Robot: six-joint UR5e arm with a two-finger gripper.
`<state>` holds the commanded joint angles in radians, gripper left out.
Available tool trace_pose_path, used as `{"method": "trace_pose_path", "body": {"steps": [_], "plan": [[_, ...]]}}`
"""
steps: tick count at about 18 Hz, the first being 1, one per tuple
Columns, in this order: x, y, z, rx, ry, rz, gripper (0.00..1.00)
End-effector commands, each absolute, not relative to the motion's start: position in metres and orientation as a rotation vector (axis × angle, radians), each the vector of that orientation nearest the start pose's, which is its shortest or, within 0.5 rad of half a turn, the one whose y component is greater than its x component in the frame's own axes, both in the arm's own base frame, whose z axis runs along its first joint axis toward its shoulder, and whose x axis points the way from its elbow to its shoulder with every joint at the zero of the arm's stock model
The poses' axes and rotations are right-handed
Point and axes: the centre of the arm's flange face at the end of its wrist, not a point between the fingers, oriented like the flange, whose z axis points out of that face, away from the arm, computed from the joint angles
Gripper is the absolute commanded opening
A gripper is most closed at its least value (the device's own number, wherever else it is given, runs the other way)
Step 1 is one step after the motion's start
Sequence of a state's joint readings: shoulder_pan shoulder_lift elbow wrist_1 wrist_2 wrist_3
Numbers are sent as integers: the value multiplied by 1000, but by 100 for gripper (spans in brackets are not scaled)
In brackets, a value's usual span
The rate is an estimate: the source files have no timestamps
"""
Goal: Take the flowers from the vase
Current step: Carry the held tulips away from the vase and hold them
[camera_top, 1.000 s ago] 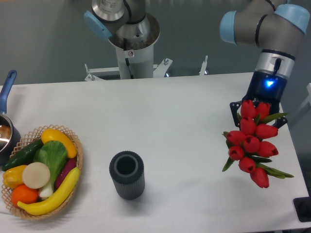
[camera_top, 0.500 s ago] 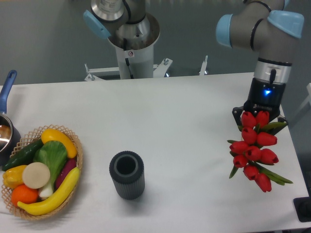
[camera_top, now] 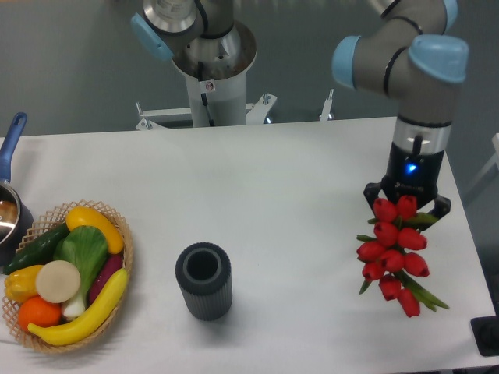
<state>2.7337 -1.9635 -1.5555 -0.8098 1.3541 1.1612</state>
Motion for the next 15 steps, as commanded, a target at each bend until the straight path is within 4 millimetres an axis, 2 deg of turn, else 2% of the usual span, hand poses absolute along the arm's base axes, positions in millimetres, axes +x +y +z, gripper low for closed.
{"method": "trace_pose_path", "body": {"steps": [3,15], "plan": [[-532,417,342,-2869,123,391,14],[-530,424,337,-2913,137,379,13]]}}
